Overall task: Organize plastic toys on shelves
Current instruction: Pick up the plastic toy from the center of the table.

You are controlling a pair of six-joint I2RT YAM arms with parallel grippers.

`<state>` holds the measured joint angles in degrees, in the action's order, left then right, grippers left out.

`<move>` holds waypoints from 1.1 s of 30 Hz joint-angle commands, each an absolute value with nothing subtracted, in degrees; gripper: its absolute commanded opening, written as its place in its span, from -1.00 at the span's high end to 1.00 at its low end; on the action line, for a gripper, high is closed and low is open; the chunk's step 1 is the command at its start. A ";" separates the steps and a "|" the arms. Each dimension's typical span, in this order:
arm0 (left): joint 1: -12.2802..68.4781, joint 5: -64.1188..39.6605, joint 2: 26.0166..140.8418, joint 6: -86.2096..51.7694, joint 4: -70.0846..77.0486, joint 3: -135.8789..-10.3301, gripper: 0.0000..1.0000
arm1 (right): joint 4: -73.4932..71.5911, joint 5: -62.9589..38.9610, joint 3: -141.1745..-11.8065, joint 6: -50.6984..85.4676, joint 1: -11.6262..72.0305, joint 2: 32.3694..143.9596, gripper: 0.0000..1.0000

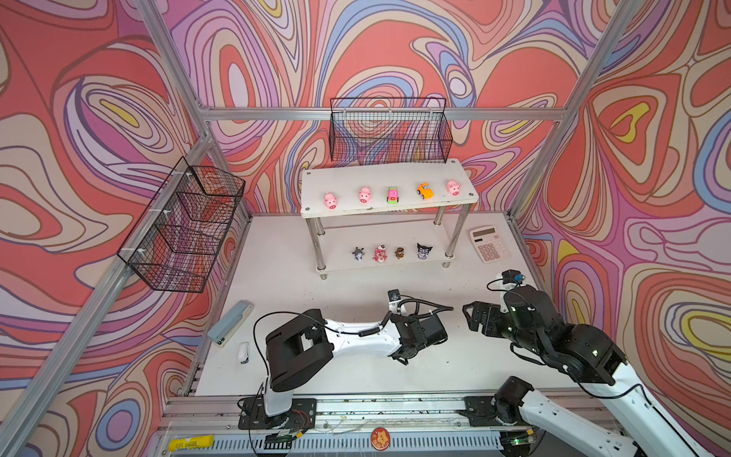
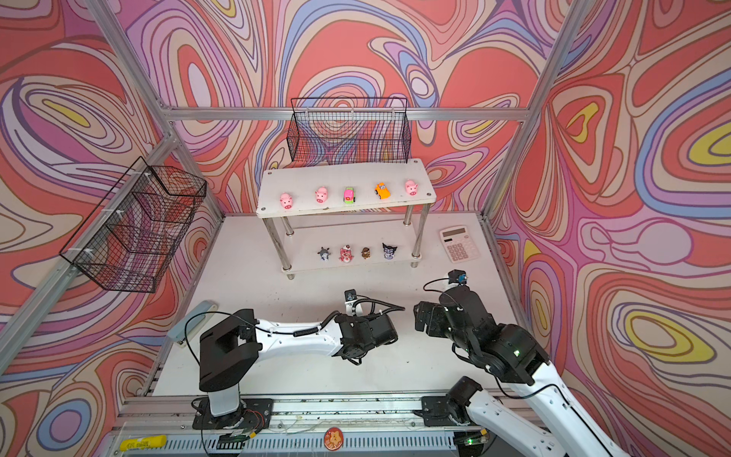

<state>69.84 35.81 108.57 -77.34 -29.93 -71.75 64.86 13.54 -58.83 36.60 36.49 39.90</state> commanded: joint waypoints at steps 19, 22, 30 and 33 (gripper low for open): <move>65.56 33.14 115.69 -74.30 -28.24 -74.54 -0.31 | 65.04 14.62 -58.73 37.05 36.48 40.35 -0.97; 65.48 33.18 116.75 -73.74 -29.18 -75.79 -0.30 | 64.87 14.55 -58.63 36.90 36.55 40.59 -0.97; 65.46 33.79 117.65 -73.56 -31.04 -77.12 -0.16 | 64.43 14.03 -58.45 36.33 36.51 40.73 -0.97; 65.35 33.99 118.43 -73.51 -32.70 -78.16 -0.11 | 64.34 13.82 -58.38 36.07 36.49 40.72 -0.97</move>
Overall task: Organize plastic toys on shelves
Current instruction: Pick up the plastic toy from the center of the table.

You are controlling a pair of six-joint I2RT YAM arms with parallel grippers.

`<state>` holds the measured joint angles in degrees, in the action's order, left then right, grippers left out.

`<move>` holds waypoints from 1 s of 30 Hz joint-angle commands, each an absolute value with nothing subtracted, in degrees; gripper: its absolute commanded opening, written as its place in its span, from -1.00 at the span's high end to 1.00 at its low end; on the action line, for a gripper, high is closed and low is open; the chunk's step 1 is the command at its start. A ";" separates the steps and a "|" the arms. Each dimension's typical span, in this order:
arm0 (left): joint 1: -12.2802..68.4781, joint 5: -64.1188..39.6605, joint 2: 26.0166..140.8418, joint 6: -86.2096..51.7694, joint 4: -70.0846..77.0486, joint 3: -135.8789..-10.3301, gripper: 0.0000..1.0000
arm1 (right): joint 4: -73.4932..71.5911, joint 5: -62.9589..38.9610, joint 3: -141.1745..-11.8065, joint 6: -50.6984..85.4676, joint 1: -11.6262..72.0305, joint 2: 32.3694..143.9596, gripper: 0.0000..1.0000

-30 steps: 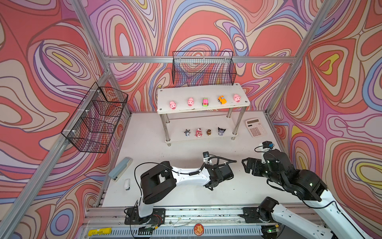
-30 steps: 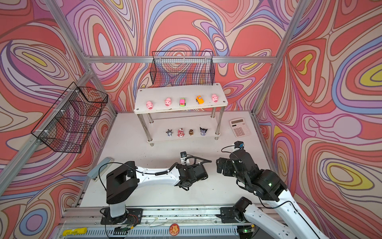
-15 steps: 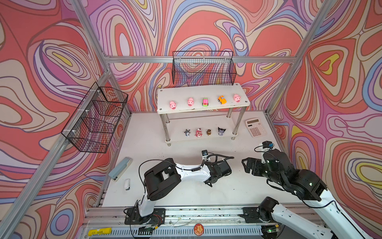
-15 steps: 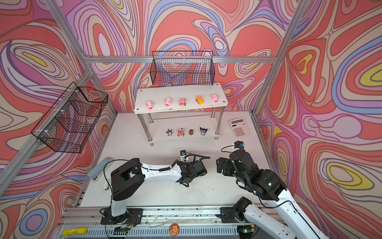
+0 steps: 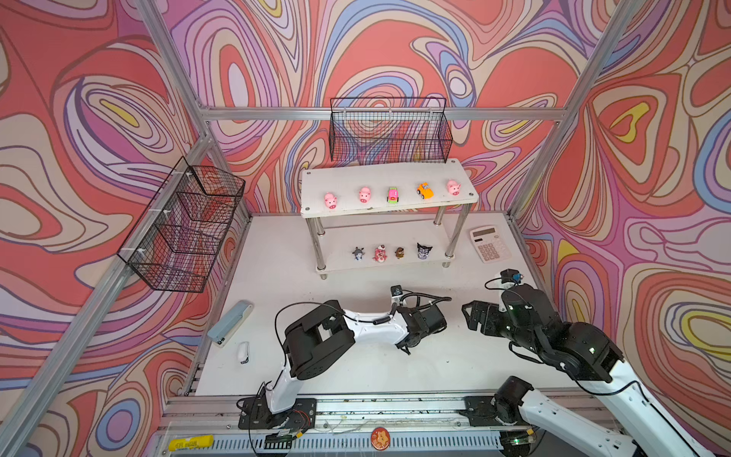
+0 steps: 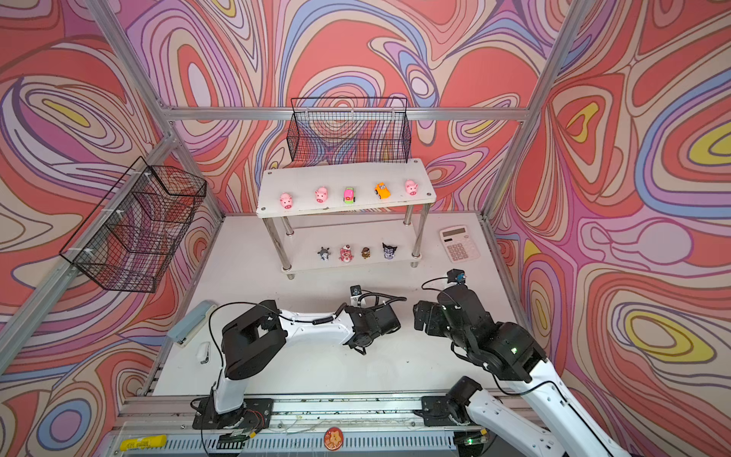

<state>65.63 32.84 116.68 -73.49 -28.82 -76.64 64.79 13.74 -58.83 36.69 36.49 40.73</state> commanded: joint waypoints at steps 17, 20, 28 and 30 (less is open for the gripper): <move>64.42 34.88 119.58 -73.59 -34.75 -78.65 0.12 | 64.16 13.47 -58.38 35.88 36.50 40.08 -0.97; 64.34 35.08 119.70 -73.46 -34.90 -78.66 0.20 | 64.03 13.28 -58.40 35.70 36.54 40.19 -0.97; 64.16 35.59 119.19 -73.33 -35.58 -78.09 0.36 | 63.72 12.73 -58.27 35.59 36.52 40.54 -0.97; 64.16 35.97 118.94 -73.25 -35.94 -77.90 0.39 | 63.47 12.56 -58.28 35.59 36.48 40.45 -0.97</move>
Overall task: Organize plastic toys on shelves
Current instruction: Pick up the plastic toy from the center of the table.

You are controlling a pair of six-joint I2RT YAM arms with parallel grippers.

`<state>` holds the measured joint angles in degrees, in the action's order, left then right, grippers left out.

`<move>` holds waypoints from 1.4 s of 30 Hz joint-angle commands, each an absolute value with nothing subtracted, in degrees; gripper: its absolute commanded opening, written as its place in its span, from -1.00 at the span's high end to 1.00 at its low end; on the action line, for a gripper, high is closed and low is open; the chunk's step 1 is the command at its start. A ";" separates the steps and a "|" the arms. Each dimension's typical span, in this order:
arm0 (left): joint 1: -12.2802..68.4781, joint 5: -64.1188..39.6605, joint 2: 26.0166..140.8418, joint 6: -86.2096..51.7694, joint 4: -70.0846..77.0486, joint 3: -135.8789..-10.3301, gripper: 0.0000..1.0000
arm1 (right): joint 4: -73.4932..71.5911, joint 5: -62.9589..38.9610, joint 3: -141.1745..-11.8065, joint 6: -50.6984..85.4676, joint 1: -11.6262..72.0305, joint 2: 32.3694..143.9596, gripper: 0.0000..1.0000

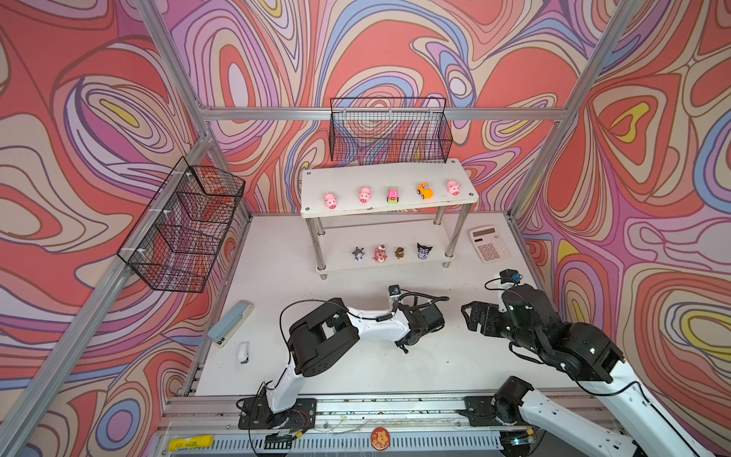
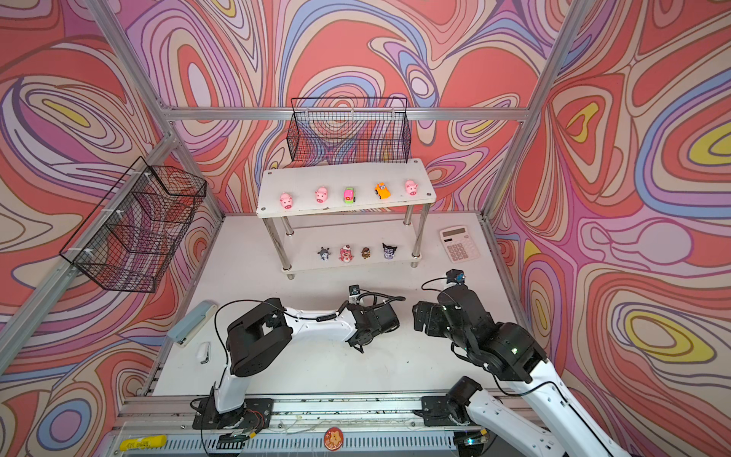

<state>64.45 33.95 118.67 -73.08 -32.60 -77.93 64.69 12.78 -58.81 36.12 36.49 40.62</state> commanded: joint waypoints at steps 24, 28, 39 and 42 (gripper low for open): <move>61.51 42.38 100.73 -62.02 -35.05 -67.92 0.42 | 58.29 9.42 -59.15 34.33 36.54 44.82 -0.97; 59.74 42.37 97.09 -57.89 -32.34 -65.35 0.42 | 57.19 8.33 -58.94 34.38 36.48 45.74 -0.97; 50.72 36.71 90.31 -42.70 -23.54 -60.22 0.41 | 54.17 6.44 -60.88 33.37 36.48 49.95 -0.97; 48.03 35.48 89.83 -38.67 -19.97 -59.25 0.40 | 53.19 6.00 -61.15 33.03 36.48 51.50 -0.97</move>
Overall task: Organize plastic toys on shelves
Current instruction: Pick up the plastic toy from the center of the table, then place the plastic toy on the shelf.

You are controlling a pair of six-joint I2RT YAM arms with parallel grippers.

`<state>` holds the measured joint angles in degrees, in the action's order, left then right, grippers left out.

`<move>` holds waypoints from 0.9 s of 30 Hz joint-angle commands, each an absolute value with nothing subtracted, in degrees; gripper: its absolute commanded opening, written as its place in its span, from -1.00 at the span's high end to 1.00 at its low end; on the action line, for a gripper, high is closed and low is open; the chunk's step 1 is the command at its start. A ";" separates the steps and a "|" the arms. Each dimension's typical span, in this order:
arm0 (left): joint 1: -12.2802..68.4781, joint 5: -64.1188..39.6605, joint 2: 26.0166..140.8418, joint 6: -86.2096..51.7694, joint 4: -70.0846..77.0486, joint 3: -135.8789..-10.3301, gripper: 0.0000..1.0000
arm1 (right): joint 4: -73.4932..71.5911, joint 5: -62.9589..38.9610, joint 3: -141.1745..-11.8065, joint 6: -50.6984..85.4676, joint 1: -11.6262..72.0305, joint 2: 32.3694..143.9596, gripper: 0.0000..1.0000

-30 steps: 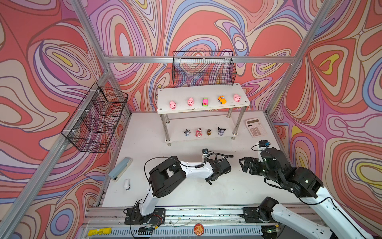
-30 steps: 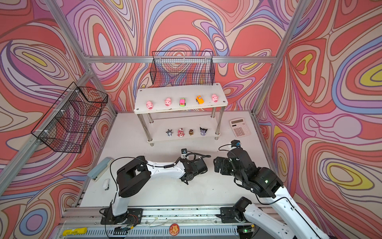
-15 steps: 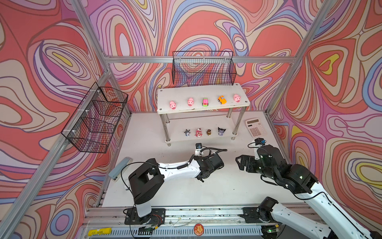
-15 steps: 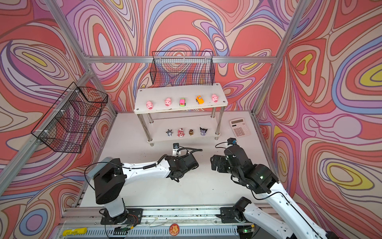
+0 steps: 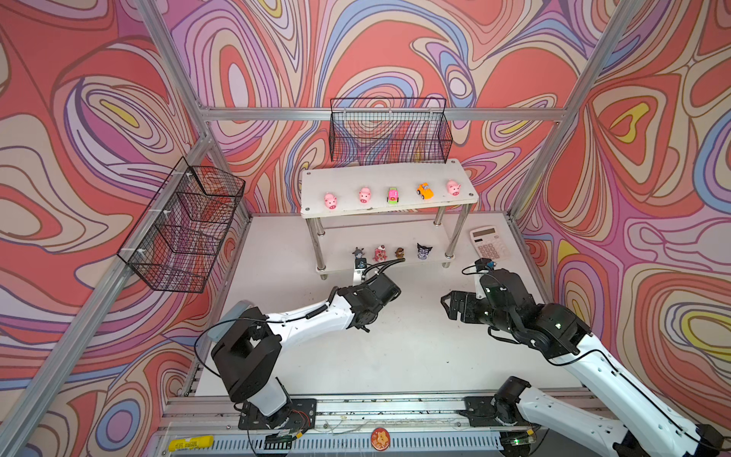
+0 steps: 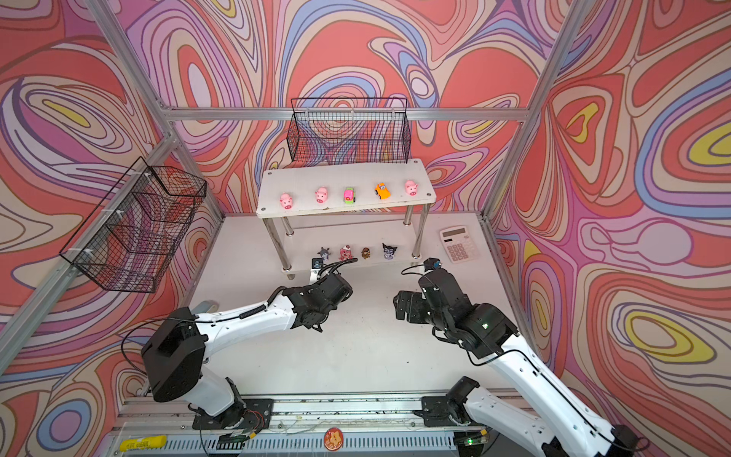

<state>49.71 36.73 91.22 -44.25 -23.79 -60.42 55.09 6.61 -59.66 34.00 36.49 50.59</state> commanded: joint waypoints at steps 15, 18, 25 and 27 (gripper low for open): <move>36.41 27.52 95.32 -30.26 -13.60 -62.40 0.41 | 49.40 5.20 -61.62 31.41 36.51 56.53 -0.97; 35.02 26.75 96.30 -29.64 -12.72 -63.00 0.41 | 48.54 4.72 -60.80 31.26 36.46 56.47 -0.97; 33.08 25.83 99.28 -28.20 -11.62 -65.79 0.41 | 48.45 5.41 -60.56 30.50 36.50 56.59 -0.97; 32.46 25.49 100.03 -28.12 -11.32 -66.31 0.41 | 48.45 5.54 -60.71 30.33 36.48 56.61 -0.97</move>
